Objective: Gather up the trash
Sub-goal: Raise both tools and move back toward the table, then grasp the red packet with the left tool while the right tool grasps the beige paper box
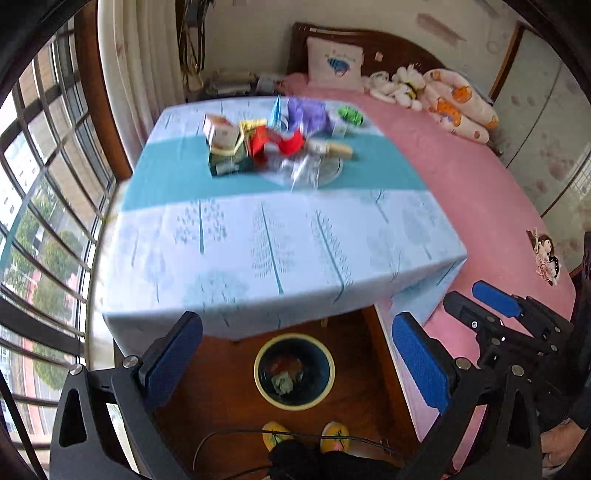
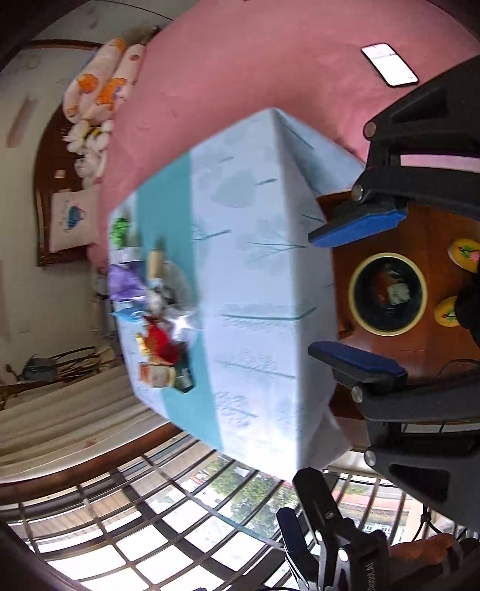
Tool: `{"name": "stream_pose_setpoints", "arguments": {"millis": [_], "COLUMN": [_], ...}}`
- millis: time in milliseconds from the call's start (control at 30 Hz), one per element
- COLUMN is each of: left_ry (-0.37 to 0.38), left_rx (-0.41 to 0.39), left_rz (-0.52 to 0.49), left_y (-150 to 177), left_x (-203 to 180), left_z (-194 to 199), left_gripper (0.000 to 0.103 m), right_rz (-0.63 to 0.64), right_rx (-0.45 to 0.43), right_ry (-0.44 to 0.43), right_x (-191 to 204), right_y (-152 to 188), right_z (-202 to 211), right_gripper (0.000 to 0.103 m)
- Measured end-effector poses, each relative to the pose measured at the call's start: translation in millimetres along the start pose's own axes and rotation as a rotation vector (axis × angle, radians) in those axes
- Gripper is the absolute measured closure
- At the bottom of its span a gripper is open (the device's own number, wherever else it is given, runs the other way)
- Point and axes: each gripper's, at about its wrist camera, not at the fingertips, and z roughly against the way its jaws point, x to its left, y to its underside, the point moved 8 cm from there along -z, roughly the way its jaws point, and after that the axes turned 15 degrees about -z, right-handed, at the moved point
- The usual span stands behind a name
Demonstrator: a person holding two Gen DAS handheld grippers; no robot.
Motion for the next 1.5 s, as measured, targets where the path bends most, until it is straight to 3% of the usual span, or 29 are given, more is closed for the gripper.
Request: {"name": "stream_pose_setpoints", "arguments": {"millis": [167, 333, 600, 833, 967, 1067, 1200, 1500], "left_ry": [-0.015, -0.036, -0.057, -0.024, -0.013, -0.011, -0.024, -0.021], "left_rx": [-0.073, -0.098, -0.06, -0.037, -0.009, 0.039, 0.123, 0.289], "left_rz": [-0.017, 0.019, 0.104, 0.195, 0.251, 0.283, 0.33, 0.389], "left_y": [-32.3, -54.1, -84.7, -138.3, -177.5, -202.1, -219.6, -218.1], "left_x": [10.1, 26.3, 59.3, 79.3, 87.9, 95.1, 105.6, 118.4], "left_z": [24.9, 28.6, -4.9, -65.7, -111.6, -152.1, -206.2, -286.6], "left_gripper": [0.001, 0.001, 0.001, 0.001, 0.003, 0.012, 0.022, 0.039], "right_rz": [0.009, 0.022, 0.056, 0.083, 0.12, 0.161, 0.202, 0.315], "right_rx": [-0.07, -0.085, -0.082, -0.043, 0.031, 0.099, 0.195, 0.321], "right_ry": [-0.004, -0.011, -0.036, -0.076, -0.098, -0.12, -0.142, -0.15], "right_x": [12.1, 19.3, 20.4, 7.8, -1.1, -3.4, -9.3, -9.4], "right_y": [-27.5, -49.1, -96.2, -171.7, -208.2, -221.1, -228.6, -226.6], "right_z": [11.1, 5.4, -30.1, -94.2, -144.4, -182.8, -239.9, -331.0], "right_gripper": [0.05, 0.049, 0.049, 0.049, 0.049, 0.049, 0.037, 0.037]}}
